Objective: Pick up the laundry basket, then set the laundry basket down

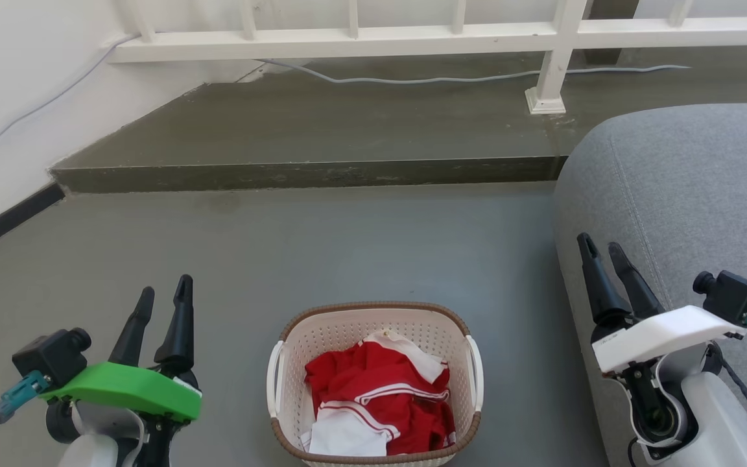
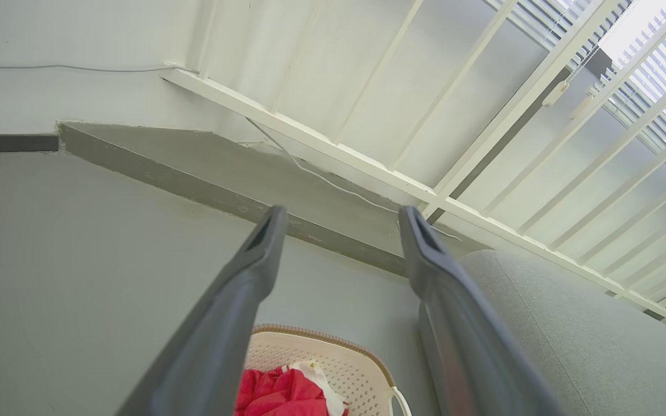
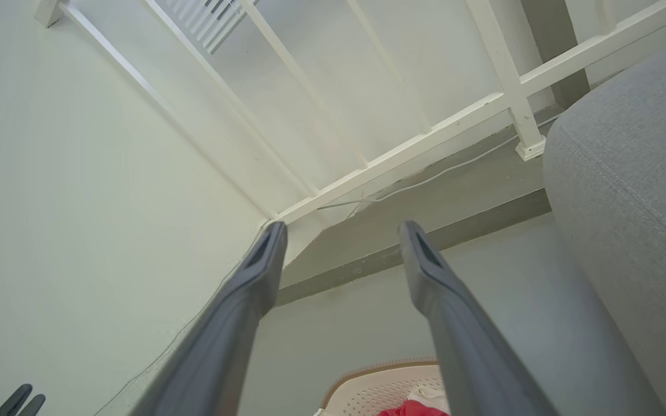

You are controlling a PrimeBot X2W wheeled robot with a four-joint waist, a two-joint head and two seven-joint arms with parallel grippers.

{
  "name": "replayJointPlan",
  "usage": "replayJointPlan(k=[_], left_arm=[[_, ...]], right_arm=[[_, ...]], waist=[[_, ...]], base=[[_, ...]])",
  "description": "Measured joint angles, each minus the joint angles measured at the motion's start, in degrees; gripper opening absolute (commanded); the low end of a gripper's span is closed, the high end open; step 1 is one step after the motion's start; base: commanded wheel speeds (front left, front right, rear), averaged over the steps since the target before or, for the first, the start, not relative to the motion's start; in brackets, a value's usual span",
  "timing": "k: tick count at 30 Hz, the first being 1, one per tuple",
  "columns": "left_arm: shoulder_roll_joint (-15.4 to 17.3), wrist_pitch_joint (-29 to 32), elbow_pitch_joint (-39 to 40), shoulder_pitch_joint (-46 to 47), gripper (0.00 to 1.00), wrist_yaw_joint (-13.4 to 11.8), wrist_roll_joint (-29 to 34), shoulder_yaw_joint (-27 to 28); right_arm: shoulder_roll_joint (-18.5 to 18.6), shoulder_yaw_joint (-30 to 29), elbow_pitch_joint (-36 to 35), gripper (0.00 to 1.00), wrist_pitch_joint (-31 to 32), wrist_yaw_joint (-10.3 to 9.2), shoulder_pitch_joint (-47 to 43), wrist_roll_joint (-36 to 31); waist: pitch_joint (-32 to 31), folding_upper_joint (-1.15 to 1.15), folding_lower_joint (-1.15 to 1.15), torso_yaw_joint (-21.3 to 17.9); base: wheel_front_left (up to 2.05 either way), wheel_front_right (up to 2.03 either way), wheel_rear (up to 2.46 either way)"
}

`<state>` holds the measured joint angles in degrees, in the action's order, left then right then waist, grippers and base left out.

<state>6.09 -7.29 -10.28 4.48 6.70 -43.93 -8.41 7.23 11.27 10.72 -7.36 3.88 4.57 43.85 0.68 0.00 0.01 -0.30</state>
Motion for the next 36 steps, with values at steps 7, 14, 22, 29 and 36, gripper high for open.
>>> replayJointPlan(k=[7,14,22,29,36], left_arm=[[-0.5,-1.3,0.3,0.0,1.0,0.0,4.0,-0.6],[-1.2,-2.5,0.7,0.0,1.0,0.0,9.0,-0.8],[-1.2,-4.3,1.4,0.3,1.0,0.0,14.9,-1.1],[-1.2,-5.5,1.6,0.7,1.0,0.1,20.4,-1.5],[-1.2,-7.1,2.0,1.2,1.0,0.2,25.1,-2.1]], right_arm=[[0.0,0.9,-0.3,1.0,-1.2,-0.93,0.3,-5.5],[0.1,2.1,-0.7,1.0,-2.5,-1.55,0.9,-10.9],[0.1,3.7,-0.9,1.0,-4.2,-2.5,1.1,-17.7],[0.3,4.6,-0.9,1.0,-5.4,-3.05,1.3,-23.4],[0.3,5.8,-0.9,1.0,-7.0,-3.45,2.1,-28.5]], waist=[[0.1,0.0,0.0,-0.1],[0.3,0.0,0.0,-0.1],[0.3,0.0,0.0,-0.2],[0.3,0.0,0.0,-0.4],[0.3,0.0,0.0,-0.7]], base=[[0.0,0.0,0.0],[0.0,0.0,0.0],[0.0,0.0,0.0],[0.0,0.0,0.0],[0.0,0.0,0.0]])
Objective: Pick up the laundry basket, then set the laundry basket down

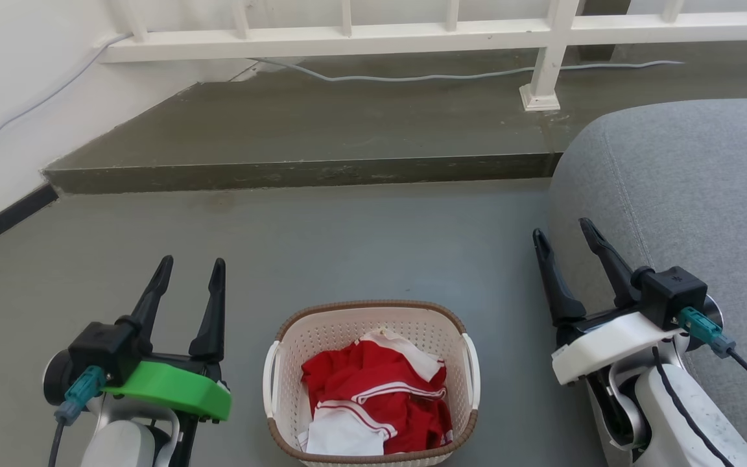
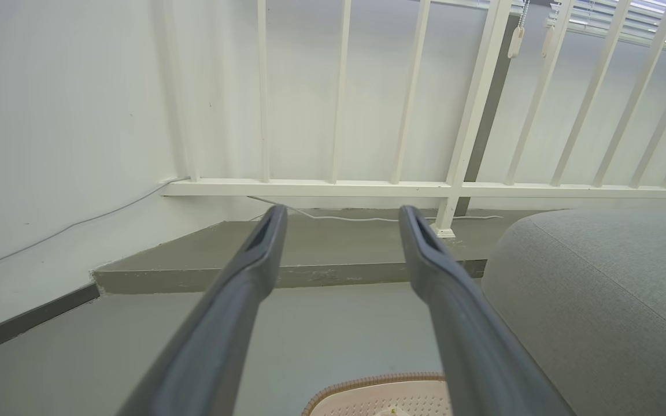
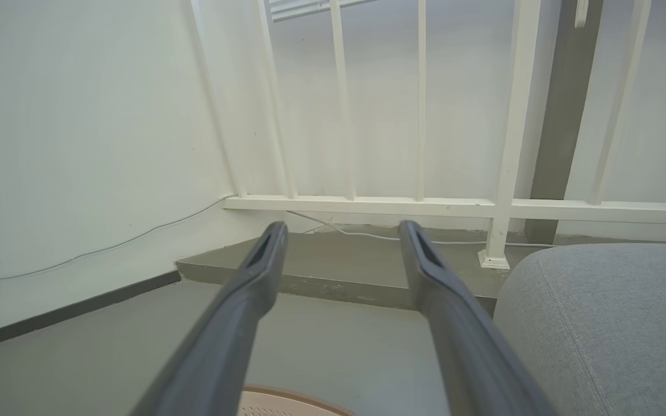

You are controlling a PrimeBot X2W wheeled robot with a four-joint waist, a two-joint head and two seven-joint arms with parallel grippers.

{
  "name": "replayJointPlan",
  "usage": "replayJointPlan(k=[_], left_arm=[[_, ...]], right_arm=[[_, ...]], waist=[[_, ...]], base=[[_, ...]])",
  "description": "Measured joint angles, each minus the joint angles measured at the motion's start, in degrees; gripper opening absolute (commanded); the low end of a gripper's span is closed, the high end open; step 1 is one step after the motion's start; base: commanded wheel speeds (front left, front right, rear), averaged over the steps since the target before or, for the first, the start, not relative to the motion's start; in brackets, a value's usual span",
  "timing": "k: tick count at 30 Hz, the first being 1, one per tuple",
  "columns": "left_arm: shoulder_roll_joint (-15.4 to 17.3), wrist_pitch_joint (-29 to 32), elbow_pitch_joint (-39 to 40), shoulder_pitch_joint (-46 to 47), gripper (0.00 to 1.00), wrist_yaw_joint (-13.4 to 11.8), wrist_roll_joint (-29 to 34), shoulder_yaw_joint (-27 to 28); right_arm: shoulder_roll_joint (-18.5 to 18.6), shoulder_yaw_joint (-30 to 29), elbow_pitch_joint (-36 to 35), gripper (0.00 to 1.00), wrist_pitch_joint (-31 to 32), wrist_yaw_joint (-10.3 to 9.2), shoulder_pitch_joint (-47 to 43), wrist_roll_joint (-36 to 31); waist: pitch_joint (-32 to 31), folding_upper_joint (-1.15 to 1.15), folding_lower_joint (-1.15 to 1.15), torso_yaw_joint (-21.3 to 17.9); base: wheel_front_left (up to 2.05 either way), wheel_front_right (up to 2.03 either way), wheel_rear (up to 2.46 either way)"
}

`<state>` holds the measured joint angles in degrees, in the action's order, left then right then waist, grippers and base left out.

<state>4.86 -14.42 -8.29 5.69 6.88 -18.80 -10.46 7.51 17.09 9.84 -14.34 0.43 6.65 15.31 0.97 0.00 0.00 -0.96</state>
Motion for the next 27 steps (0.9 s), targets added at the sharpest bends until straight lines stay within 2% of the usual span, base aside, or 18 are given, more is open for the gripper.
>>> replayJointPlan(k=[15,27], left_arm=[[-0.3,0.0,-0.2,0.0,1.0,0.2,0.0,1.1],[-0.4,0.0,-0.2,0.0,1.0,0.2,0.0,1.7]], right_arm=[[-0.5,-0.6,0.0,1.0,0.0,0.03,0.0,-0.9],[-1.7,-2.7,0.1,1.0,0.0,-0.37,0.0,-1.2]], waist=[[0.4,0.0,0.0,-0.7],[3.6,0.0,0.0,-2.4]], base=[[0.0,0.0,0.0],[0.0,0.0,0.0]])
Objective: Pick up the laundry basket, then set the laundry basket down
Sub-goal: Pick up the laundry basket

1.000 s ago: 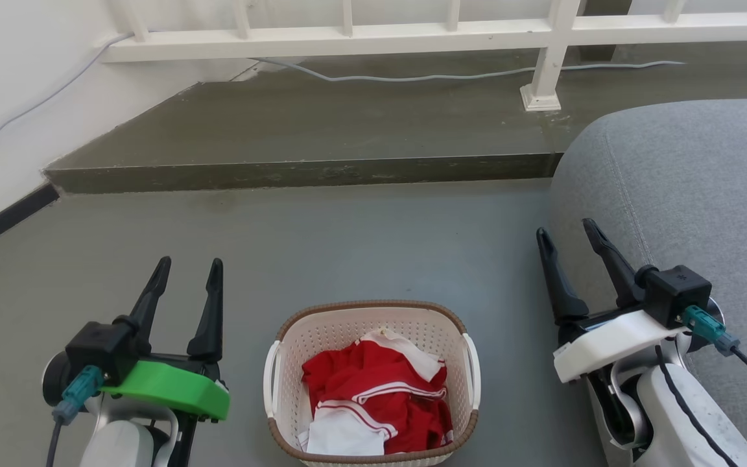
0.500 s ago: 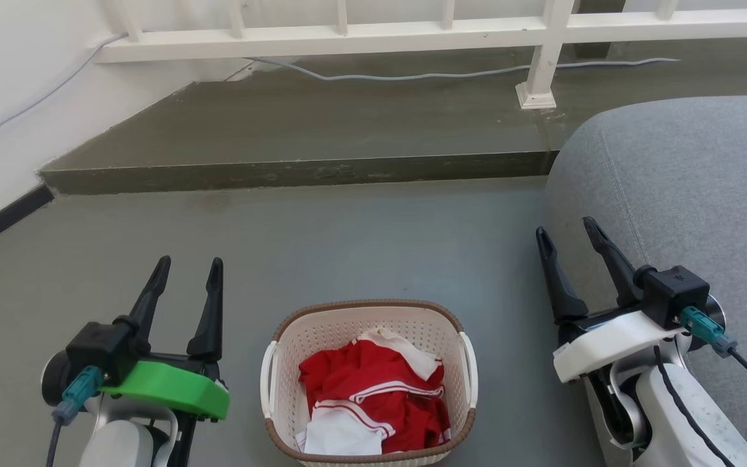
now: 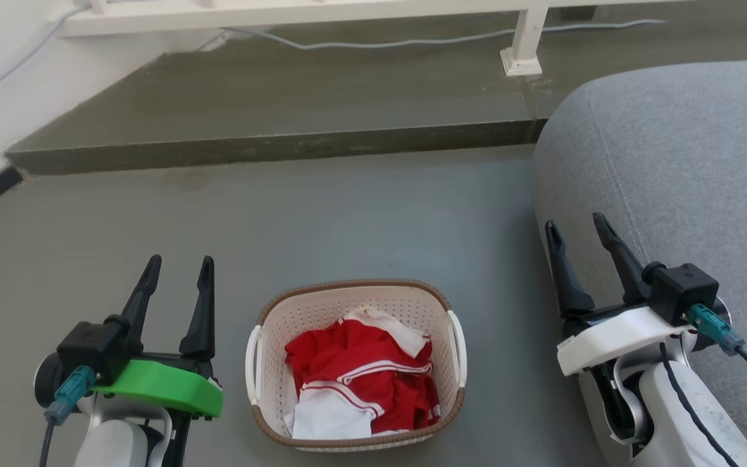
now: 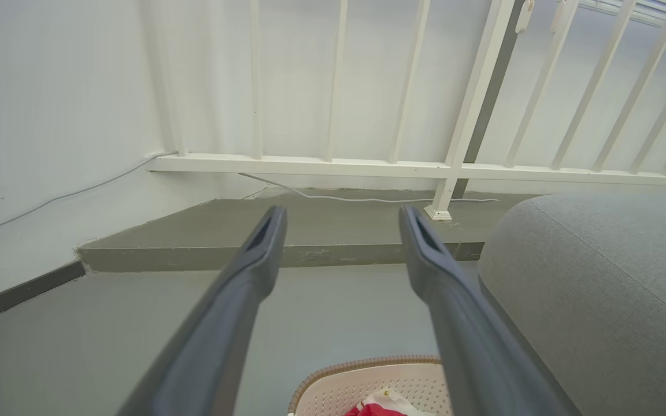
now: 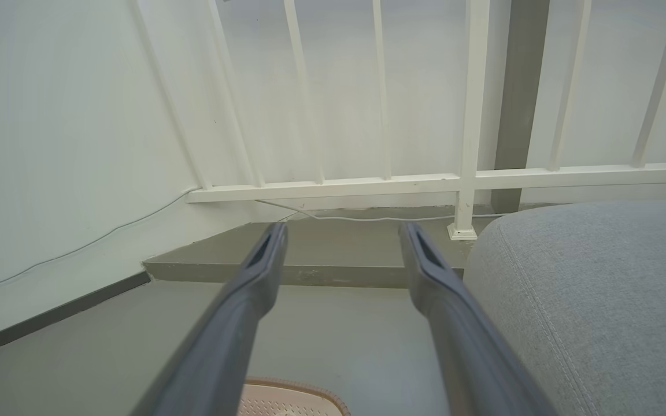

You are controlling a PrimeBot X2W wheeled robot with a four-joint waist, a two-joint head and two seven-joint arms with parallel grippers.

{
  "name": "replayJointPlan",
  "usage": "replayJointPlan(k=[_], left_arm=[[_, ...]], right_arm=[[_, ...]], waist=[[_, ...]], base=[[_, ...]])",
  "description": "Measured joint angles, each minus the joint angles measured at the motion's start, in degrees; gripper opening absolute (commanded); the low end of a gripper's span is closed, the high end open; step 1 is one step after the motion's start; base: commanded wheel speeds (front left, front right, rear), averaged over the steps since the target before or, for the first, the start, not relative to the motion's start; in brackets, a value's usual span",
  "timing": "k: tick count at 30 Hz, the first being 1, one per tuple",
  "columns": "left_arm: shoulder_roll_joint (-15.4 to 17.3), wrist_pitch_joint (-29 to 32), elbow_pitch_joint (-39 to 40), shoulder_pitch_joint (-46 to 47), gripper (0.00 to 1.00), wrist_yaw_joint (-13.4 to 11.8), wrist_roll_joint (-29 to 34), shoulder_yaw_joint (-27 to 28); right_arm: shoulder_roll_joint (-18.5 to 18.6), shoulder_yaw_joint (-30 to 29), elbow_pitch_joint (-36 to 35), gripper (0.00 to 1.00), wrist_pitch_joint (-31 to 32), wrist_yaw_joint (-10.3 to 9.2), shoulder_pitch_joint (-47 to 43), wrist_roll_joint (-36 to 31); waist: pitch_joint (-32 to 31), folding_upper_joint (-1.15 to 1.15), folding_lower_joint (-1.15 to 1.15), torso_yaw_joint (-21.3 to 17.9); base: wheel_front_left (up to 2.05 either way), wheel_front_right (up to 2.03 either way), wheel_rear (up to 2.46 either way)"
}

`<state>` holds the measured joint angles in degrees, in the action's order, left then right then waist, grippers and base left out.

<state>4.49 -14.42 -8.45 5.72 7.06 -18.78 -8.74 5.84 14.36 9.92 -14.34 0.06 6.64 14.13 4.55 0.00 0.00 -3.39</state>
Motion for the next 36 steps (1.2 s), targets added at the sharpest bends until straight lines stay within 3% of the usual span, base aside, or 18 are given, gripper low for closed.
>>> replayJointPlan(k=[7,13,36], left_arm=[[0.2,0.0,-2.1,0.1,1.0,0.0,-0.7,-0.2],[2.6,0.0,-4.4,3.7,1.0,0.0,-1.6,-2.4],[7.3,0.6,-17.9,19.3,1.0,0.1,-8.8,-8.2]], right_arm=[[-0.4,-1.2,1.4,1.0,0.0,-0.11,0.0,0.5],[-1.2,-2.3,3.9,1.0,0.0,-0.15,0.5,2.0],[-2.5,-0.9,17.9,1.0,0.0,0.93,15.3,3.7]], waist=[[3.7,0.0,0.0,-0.6],[8.7,0.0,0.0,-0.8],[26.5,0.0,0.01,-0.6]], base=[[0.0,0.0,0.0],[0.0,0.0,0.0],[0.0,0.0,0.0]])
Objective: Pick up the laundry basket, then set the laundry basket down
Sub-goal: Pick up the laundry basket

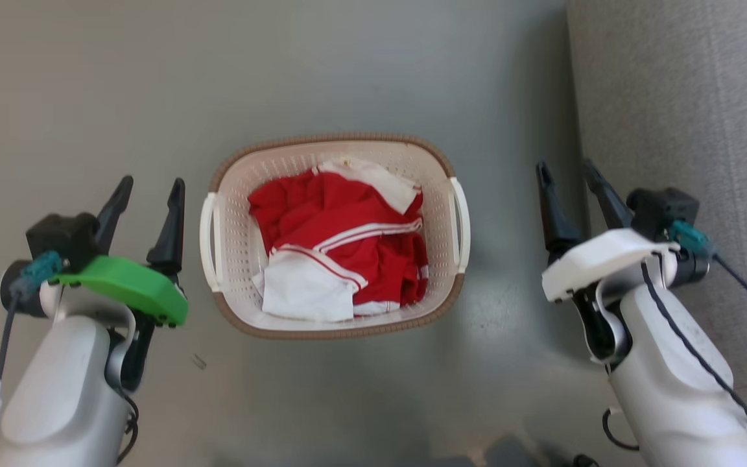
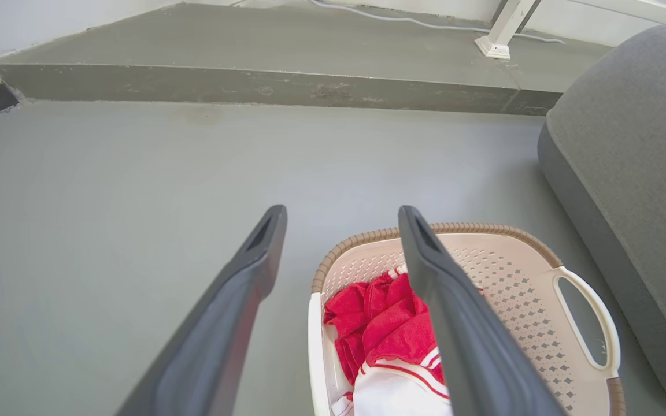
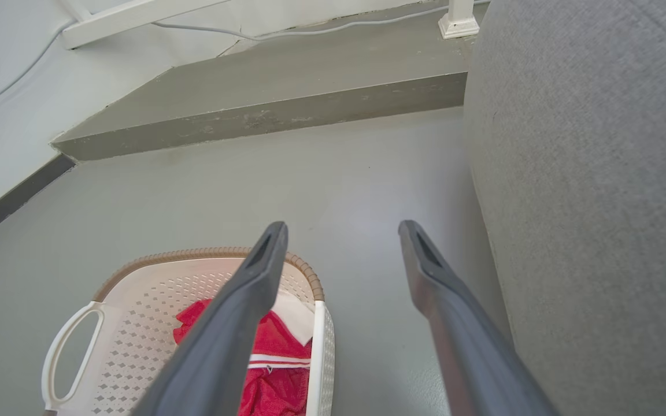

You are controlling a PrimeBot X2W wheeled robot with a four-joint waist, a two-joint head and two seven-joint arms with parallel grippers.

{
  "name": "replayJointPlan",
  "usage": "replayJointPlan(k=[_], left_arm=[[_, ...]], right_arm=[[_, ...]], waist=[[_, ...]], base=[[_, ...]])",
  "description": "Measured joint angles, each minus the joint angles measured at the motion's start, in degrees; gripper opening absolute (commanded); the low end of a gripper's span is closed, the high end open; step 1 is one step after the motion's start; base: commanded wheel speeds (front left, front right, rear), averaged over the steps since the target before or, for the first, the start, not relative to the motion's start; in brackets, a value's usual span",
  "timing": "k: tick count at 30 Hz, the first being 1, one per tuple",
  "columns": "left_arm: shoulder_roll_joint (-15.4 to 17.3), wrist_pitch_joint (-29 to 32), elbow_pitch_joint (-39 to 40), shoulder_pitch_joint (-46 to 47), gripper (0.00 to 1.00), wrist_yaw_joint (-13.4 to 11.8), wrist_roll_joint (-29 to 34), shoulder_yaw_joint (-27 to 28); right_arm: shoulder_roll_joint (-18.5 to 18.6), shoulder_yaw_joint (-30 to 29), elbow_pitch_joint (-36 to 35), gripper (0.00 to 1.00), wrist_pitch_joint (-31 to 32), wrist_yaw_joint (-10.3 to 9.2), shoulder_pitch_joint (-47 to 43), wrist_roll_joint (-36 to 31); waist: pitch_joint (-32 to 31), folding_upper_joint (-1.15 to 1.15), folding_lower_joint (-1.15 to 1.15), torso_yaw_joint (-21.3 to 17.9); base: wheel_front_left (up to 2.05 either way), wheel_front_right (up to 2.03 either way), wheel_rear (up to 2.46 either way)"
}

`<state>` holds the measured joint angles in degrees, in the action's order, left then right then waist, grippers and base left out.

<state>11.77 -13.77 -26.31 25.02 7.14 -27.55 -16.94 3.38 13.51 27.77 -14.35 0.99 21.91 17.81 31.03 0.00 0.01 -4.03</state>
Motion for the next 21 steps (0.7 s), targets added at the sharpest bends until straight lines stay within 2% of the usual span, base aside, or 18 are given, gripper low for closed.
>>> replayJointPlan(k=[12,17,21], left_arm=[[1.9,3.5,-7.4,10.0,1.0,0.0,-4.1,-3.2],[1.9,4.8,-10.3,13.5,1.0,0.0,-6.2,-5.7],[1.7,6.2,-12.6,14.7,1.0,0.0,-7.4,-7.9]], right_arm=[[0.0,4.4,9.8,1.0,-0.1,1.02,10.6,0.5],[0.1,7.9,12.8,1.0,-0.1,2.02,14.3,3.9],[0.1,10.8,15.6,1.0,-0.1,2.03,16.1,6.1]], waist=[[9.9,0.0,0.0,0.1],[13.9,0.0,0.0,0.1],[16.5,0.0,0.0,0.1]], base=[[0.0,0.0,0.0],[0.0,0.0,0.0],[0.0,0.0,0.0]])
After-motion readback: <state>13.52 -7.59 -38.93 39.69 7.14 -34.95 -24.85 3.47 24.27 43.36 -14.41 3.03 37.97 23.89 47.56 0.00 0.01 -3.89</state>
